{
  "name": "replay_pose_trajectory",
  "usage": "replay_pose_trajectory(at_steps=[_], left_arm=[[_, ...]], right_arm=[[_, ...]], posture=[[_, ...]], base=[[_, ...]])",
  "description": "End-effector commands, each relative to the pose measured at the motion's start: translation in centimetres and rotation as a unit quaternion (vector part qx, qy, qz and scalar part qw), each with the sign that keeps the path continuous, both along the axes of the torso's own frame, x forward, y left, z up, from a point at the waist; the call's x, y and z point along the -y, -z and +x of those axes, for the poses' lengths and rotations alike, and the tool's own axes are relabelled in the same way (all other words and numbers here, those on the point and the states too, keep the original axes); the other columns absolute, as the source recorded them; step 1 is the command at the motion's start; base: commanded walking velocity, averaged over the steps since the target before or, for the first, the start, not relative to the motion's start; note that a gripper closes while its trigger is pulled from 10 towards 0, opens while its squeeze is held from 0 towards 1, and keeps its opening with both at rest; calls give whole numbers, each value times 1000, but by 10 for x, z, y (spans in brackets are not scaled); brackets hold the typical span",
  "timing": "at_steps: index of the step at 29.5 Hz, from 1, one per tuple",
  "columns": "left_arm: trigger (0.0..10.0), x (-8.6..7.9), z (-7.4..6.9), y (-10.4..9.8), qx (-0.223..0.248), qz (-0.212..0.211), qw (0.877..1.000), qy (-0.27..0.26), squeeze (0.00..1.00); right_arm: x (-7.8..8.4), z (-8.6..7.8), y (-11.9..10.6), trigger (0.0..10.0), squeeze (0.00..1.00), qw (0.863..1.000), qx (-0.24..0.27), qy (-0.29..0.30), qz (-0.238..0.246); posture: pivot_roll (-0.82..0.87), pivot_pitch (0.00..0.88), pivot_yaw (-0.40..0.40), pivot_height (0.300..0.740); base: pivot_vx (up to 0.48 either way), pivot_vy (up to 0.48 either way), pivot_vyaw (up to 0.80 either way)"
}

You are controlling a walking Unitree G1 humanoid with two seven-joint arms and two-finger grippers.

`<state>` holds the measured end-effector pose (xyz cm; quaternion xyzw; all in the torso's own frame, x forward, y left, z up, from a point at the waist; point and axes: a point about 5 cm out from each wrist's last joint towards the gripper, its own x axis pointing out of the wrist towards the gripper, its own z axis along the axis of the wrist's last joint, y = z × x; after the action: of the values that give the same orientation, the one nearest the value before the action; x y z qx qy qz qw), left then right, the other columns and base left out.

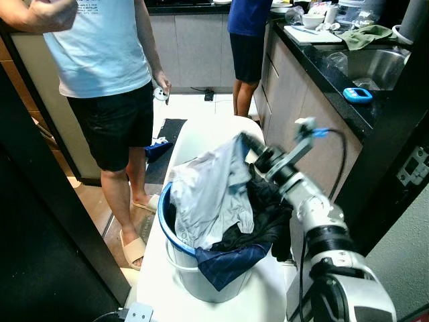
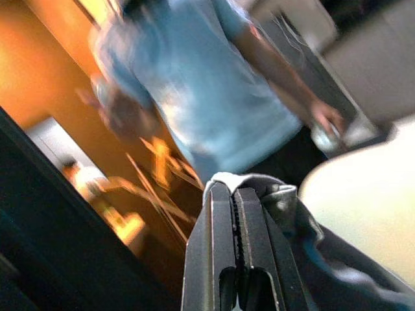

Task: Clothes washing

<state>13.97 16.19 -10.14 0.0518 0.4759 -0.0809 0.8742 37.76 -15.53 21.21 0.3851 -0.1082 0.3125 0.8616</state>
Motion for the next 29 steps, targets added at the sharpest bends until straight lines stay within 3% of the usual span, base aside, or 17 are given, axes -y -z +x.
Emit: replay_pose_trajectory(at_steps=[1,5,6,7,8,9,10,11,13,15,16,18,20,21,23,29], left_arm=[[10000,-1,-16,6,-36,5,999,6,0],[10000,-1,-16,6,-35,5,999,7,0],[10000,-1,-16,6,-35,5,999,7,0],[10000,-1,-16,6,-35,5,999,7,0],[10000,-1,-16,6,-35,5,999,7,0],[10000,-1,-16,6,-35,5,999,8,0],[10000,-1,-16,6,-35,5,999,8,0],[10000,-1,-16,6,-35,5,999,8,0],[10000,-1,-16,6,-35,5,999,8,0],[10000,-2,-16,6,-35,6,999,9,0],[10000,-2,-16,6,-35,6,999,9,0],[10000,-2,-16,6,-36,7,999,10,0],[10000,-2,-16,6,-36,7,999,10,0],[10000,-2,-16,6,-36,7,999,10,0],[10000,-3,-16,6,-36,7,999,10,0],[10000,-3,-17,6,-36,7,999,10,0]], right_arm=[[1,-2,-14,0,0,999,27,-14,33],[5,-11,-32,0,0,992,82,-48,78],[2,-18,-35,0,0,989,107,-75,71],[-6,-27,-32,0,0,985,129,-113,33],[-6,-27,-32,0,0,985,129,-113,33],[-15,-35,-26,0,0,979,138,-149,-9],[-15,-35,-26,0,0,979,138,-149,-9],[-30,-44,-11,0,0,968,136,-190,-93],[-30,-44,-11,0,0,968,136,-190,-93],[-57,-55,27,0,0,936,101,-236,-239],[-57,-55,27,0,0,936,101,-236,-239],[-72,-61,53,0,0,908,78,-251,-325],[-72,-61,53,0,0,908,78,-251,-325],[-80,-61,65,0,0,899,60,-241,-360],[-82,-61,67,0,0,898,55,-236,-368],[-86,-56,67,0,0,902,41,-202,-379]], posture=[[11,0,4,740],[10,0,6,740],[10,0,6,740],[11,0,5,740],[11,0,5,740],[11,0,5,740],[11,0,5,740],[10,0,5,740],[10,0,5,740],[9,0,6,740],[9,0,6,740],[11,0,6,740],[11,0,6,740],[11,0,5,740],[11,0,5,740],[12,0,5,740]], base=[[0,0,0],[0,0,0],[0,0,0],[0,0,0],[0,0,0],[0,0,0],[0,0,0],[0,0,0],[0,0,0],[0,0,0],[0,0,0],[0,0,0],[0,0,0],[0,0,0],[0,0,0],[0,0,0]])
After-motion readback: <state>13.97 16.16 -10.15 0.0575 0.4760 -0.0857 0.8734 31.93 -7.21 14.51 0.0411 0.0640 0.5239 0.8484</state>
